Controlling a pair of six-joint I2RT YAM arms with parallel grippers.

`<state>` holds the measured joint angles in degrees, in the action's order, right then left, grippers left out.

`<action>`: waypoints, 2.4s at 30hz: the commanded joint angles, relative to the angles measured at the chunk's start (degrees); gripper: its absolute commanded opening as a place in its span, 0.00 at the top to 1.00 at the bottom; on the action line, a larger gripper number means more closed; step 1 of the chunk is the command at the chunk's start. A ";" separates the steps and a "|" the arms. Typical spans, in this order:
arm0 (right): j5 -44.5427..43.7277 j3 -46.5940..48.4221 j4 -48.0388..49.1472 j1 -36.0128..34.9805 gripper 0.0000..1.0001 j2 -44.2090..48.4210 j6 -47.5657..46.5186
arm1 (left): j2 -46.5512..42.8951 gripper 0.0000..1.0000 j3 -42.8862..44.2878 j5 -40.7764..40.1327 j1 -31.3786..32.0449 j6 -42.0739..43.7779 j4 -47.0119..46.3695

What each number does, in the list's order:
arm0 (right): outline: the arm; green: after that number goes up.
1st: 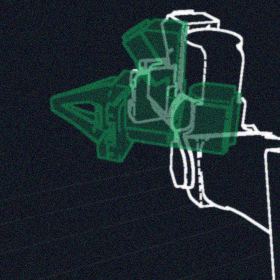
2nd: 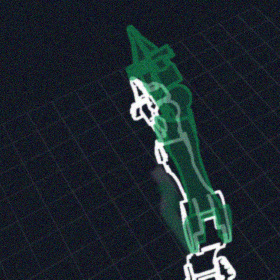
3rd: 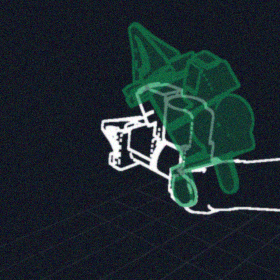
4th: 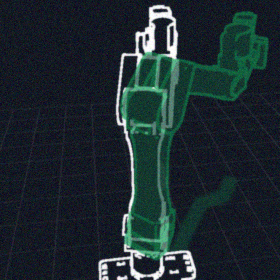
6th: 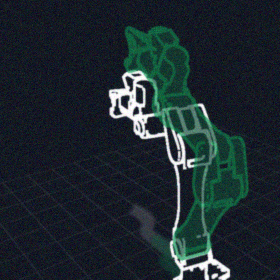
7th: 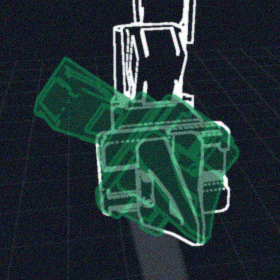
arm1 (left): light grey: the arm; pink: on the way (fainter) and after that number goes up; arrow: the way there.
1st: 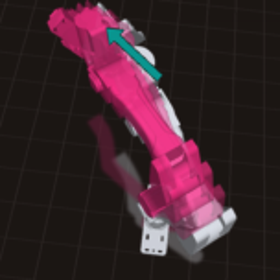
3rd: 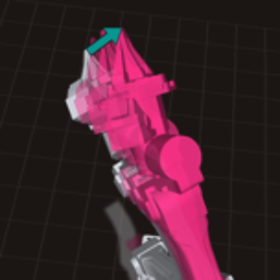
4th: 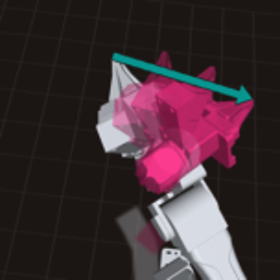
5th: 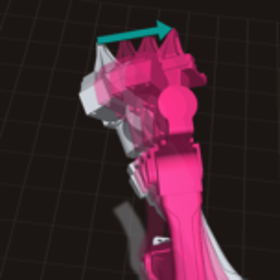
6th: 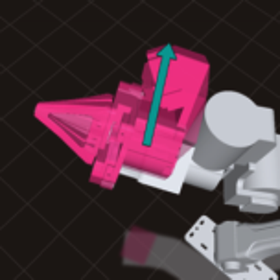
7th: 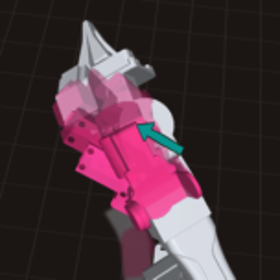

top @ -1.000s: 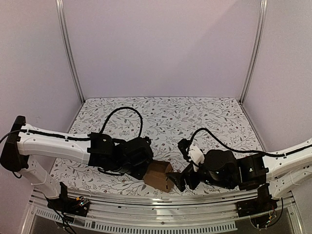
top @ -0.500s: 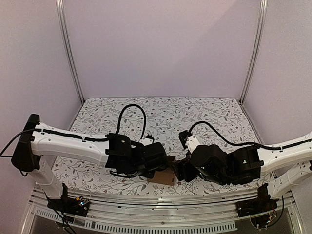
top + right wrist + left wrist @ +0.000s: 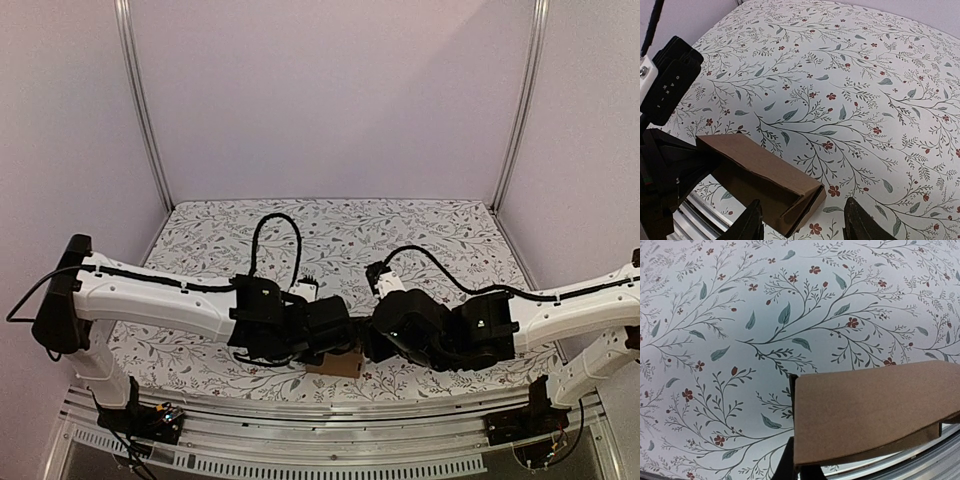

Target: Fold the paper box

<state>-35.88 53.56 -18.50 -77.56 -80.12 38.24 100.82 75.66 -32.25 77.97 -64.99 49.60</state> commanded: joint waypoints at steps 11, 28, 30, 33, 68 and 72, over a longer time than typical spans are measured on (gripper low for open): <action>1.13 2.34 -0.22 1.52 0.66 -4.93 0.82 | 1.20 1.00 0.55 -1.32 0.83 -1.56 2.33; -0.21 1.47 -0.95 1.62 0.90 -5.08 0.96 | -0.19 1.00 -0.60 -2.71 1.29 -1.89 2.07; -0.37 1.37 -1.03 1.64 0.93 -4.84 0.98 | -0.23 1.00 -0.60 -2.82 1.30 -1.83 2.07; -0.50 1.37 -1.36 1.65 0.95 -4.66 0.96 | -0.19 1.00 -0.43 -2.90 1.41 -1.72 2.01; 1.50 -0.56 2.67 1.64 0.79 8.62 -9.85 | 1.37 1.00 0.09 -4.53 1.48 -0.59 1.06; 0.30 2.49 2.76 2.17 0.93 6.12 -11.02 | 1.32 1.00 -0.03 -4.42 1.51 -0.40 0.76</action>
<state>-33.12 53.12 -15.77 -76.01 -71.79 29.43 101.27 76.01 -35.44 78.39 -66.00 50.78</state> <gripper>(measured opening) 0.123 0.004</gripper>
